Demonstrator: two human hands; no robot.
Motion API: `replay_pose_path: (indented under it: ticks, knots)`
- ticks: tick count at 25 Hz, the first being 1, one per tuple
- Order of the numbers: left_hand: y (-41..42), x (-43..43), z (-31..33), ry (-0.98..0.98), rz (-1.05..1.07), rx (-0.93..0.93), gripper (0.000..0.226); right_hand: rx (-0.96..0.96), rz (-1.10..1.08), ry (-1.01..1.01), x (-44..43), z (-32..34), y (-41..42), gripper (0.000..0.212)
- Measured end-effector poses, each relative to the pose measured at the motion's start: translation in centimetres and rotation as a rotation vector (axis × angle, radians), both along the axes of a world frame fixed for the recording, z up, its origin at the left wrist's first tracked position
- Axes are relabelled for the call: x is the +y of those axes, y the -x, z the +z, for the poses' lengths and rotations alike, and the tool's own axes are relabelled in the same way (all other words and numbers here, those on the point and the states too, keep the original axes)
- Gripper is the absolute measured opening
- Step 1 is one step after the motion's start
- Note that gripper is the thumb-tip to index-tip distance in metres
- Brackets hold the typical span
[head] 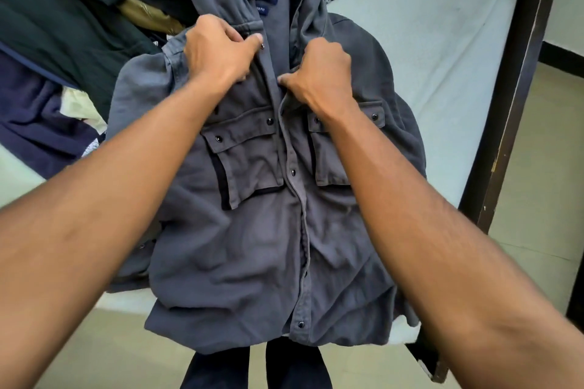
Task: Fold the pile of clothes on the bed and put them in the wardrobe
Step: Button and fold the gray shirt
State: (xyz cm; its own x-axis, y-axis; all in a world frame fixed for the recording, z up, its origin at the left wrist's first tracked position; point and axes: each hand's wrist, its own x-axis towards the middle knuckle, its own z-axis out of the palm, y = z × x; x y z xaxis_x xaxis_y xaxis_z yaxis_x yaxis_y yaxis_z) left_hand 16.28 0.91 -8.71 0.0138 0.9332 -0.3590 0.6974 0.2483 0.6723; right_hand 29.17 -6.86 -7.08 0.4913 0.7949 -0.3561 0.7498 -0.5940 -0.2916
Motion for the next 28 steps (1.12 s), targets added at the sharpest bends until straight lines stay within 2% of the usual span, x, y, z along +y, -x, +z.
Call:
replay_pose_path:
  ticks: [4,7,10,12,13,15,16,17,19,22,24,28]
  knots:
    - [-0.9,-0.2,0.0,-0.01,-0.079,0.178,0.029,-0.033,0.0,0.044,-0.9,0.0,0.5,0.017]
    - [-1.0,-0.5,-0.3,0.018,-0.087,0.061,0.02,-0.038,-0.035,-0.014,-3.0,-0.8,1.1,0.009]
    - [-0.6,-1.1,-0.3,0.023,-0.085,-0.062,0.02,-0.024,-0.125,-0.119,-4.1,-2.2,0.9,0.021]
    - [-0.5,-1.8,0.4,-0.033,-0.091,-0.119,0.019,0.129,-0.264,-0.251,-4.3,-2.3,0.5,0.022]
    - [-0.3,-2.3,0.8,-0.063,-0.117,-0.122,0.018,0.259,-0.41,-0.36,-4.3,-2.0,0.4,0.018]
    - [-0.1,-3.7,0.9,-0.062,-0.156,-0.13,0.016,0.64,-0.741,-0.621,-4.5,-1.3,0.3,0.01]
    - [-0.2,-4.5,0.8,-0.033,-0.155,-0.166,0.015,0.788,-0.816,-0.722,-4.7,-0.8,0.5,0.009]
    - [-0.2,-5.2,0.6,0.002,-0.133,-0.225,0.017,0.847,-0.815,-0.766,-4.9,-0.5,1.0,0.01]
    - [-0.7,-6.2,0.2,0.087,-0.012,-0.382,0.021,0.809,-0.726,-0.772,-5.2,-0.5,2.2,0.011]
    - [-1.0,-6.6,-0.1,0.189,0.155,-0.529,0.02,0.609,-0.562,-0.744,-5.1,-1.6,3.3,0.017]
    - [-1.0,-6.7,0.0,0.215,0.173,-0.569,0.015,0.536,-0.502,-0.731,-4.7,-2.1,3.4,0.02]
    - [-0.9,-6.6,-0.1,0.199,0.169,-0.598,0.008,0.551,-0.49,-0.685,-4.0,-2.6,3.1,0.02]
